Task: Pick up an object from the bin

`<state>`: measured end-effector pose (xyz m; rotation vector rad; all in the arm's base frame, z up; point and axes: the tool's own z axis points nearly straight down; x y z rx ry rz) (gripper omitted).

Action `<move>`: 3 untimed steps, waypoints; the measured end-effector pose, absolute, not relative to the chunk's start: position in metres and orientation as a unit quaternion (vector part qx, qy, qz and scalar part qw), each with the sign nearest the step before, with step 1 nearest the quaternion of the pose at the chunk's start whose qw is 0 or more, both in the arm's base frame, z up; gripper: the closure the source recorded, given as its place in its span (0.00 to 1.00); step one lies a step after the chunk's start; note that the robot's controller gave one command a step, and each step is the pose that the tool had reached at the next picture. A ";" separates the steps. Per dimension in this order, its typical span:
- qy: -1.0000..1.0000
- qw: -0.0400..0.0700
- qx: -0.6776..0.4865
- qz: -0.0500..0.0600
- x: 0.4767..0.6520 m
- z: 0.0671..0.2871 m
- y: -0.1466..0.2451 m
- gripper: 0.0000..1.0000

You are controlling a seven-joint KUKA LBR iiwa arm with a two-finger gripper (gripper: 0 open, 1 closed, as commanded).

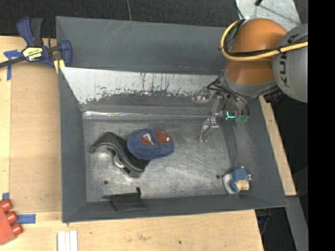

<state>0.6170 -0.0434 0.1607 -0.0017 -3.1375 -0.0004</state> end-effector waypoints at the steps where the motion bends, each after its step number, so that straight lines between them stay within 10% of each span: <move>1: -1.000 -0.004 -0.003 0.000 0.610 0.071 0.027 0.00; 2: -1.000 -0.014 -0.005 -0.001 0.615 0.078 0.026 1.00; 3: -1.000 -0.006 -0.004 0.000 0.611 0.074 0.026 0.00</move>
Offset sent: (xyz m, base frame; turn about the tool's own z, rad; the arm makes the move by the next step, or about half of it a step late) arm -0.0096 0.0693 -0.0907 0.0088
